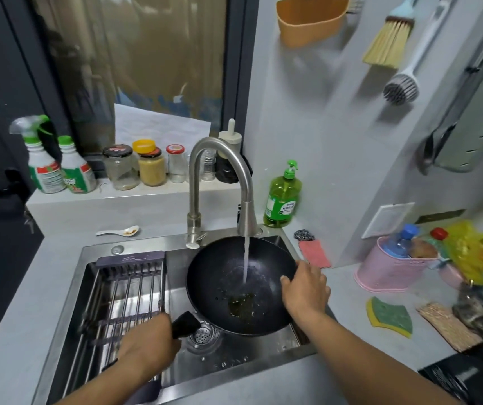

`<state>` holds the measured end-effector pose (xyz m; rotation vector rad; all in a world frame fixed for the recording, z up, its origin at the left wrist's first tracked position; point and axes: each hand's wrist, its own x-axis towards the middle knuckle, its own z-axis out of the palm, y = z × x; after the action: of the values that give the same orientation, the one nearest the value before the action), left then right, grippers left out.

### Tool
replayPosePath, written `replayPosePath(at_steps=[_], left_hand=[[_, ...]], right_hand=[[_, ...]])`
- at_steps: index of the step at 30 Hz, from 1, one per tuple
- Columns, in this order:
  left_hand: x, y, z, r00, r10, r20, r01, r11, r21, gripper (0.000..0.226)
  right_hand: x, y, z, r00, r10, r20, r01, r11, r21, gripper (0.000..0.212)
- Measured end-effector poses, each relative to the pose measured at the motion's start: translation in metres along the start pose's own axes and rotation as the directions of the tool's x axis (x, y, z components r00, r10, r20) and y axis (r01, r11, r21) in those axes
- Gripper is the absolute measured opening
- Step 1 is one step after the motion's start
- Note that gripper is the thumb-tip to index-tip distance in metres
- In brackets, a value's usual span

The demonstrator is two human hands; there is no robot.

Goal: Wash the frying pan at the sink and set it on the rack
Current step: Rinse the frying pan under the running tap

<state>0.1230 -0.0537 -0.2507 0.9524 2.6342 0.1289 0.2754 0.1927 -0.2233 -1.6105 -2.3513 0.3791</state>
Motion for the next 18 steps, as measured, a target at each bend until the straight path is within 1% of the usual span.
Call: replayPosePath(at_steps=[2, 4, 5, 6, 8, 9, 11, 13, 15, 16, 18], left_hand=[[-0.001, 0.012, 0.0, 0.997, -0.011, 0.073, 0.016, 0.998, -0.061, 0.032], [0.0, 0.023, 0.001, 0.99, -0.038, 0.137, 0.056, 0.99, -0.126, 0.03], [-0.001, 0.027, 0.002, 0.986, -0.05, 0.16, 0.075, 0.985, -0.155, 0.03], [-0.003, 0.031, 0.004, 0.982, -0.06, 0.18, 0.093, 0.979, -0.182, 0.03], [-0.004, 0.037, 0.009, 0.978, -0.069, 0.195, 0.115, 0.966, -0.232, 0.027], [-0.005, 0.04, 0.012, 0.978, -0.077, 0.192, 0.124, 0.961, -0.247, 0.026], [-0.008, 0.046, 0.012, 0.98, -0.093, 0.173, 0.136, 0.958, -0.253, 0.027], [-0.009, 0.047, 0.009, 0.985, -0.097, 0.141, 0.13, 0.96, -0.249, 0.027], [-0.006, 0.042, 0.007, 0.992, -0.078, 0.103, 0.101, 0.966, -0.238, 0.03], [-0.003, 0.039, 0.007, 0.994, -0.066, 0.084, 0.084, 0.969, -0.233, 0.032], [0.003, 0.031, 0.005, 0.998, -0.043, 0.045, 0.052, 0.975, -0.218, 0.033]], right_hand=[[0.007, 0.007, 0.004, 0.992, 0.112, 0.055, -0.111, 0.994, -0.016, 0.054], [0.014, 0.013, 0.013, 0.952, 0.257, 0.165, -0.269, 0.962, 0.051, 0.057], [0.016, 0.015, 0.018, 0.91, 0.329, 0.253, -0.366, 0.924, 0.114, 0.058], [0.018, 0.016, 0.027, 0.858, 0.369, 0.357, -0.454, 0.87, 0.192, 0.059], [0.021, 0.017, 0.049, 0.749, 0.374, 0.547, -0.608, 0.716, 0.343, 0.054], [0.022, 0.017, 0.059, 0.7, 0.37, 0.611, -0.668, 0.64, 0.378, 0.051], [0.02, 0.019, 0.072, 0.64, 0.387, 0.664, -0.743, 0.532, 0.406, 0.044], [0.017, 0.025, 0.078, 0.619, 0.392, 0.68, -0.767, 0.487, 0.417, 0.036], [0.016, 0.027, 0.083, 0.61, 0.378, 0.696, -0.774, 0.469, 0.425, 0.037], [0.015, 0.028, 0.085, 0.599, 0.377, 0.707, -0.787, 0.443, 0.43, 0.038], [0.012, 0.028, 0.088, 0.542, 0.387, 0.746, -0.836, 0.343, 0.429, 0.036]])
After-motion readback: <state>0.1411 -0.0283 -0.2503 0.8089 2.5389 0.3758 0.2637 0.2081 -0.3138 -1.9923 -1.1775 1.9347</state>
